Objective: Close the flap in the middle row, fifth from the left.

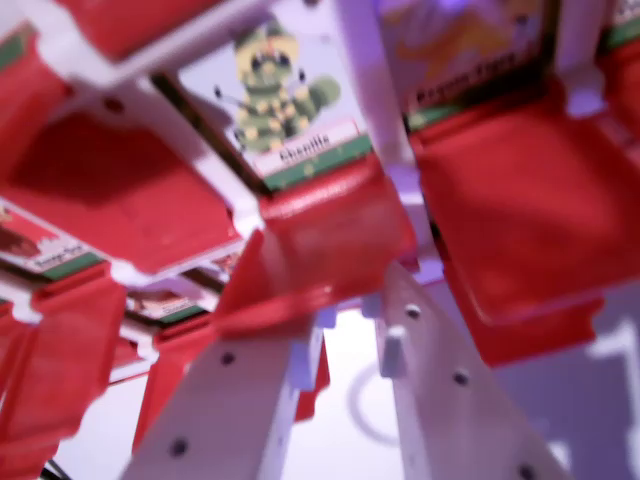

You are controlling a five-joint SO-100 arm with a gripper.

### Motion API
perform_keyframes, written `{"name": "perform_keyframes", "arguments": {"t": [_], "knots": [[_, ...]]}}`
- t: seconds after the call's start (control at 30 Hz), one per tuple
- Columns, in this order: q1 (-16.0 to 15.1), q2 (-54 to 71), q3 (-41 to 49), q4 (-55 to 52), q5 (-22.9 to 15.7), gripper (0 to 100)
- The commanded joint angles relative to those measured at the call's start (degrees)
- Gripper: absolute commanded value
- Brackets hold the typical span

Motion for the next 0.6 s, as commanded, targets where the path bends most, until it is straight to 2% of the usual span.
{"name": "perform_keyframes", "arguments": {"t": [0.0,0.57], "knots": [[-0.62,2.29,-6.59,-3.08,0.79,2],[-0.44,1.23,-7.21,-9.49,1.32,2]]}}
